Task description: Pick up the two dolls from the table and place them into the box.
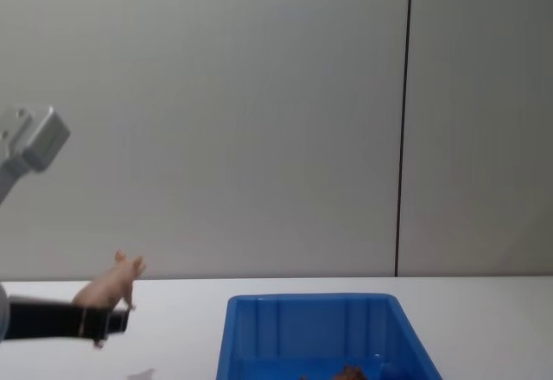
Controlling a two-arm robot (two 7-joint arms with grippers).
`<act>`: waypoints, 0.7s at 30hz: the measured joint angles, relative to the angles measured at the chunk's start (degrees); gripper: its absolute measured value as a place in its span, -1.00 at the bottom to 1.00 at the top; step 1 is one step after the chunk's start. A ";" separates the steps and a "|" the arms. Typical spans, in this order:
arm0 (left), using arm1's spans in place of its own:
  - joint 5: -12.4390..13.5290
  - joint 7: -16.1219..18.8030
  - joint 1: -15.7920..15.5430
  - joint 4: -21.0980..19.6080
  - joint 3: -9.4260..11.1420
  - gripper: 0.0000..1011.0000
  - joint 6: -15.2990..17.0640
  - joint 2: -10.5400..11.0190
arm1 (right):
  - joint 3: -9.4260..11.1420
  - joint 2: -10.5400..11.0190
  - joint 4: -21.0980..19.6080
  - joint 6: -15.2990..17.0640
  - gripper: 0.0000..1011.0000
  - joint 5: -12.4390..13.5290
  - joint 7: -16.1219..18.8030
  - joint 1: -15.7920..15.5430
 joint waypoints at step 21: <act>4.17 -15.51 -4.13 -2.53 1.22 -0.23 0.96 -0.88 | 0.00 0.00 0.00 0.00 0.98 0.00 -0.01 0.00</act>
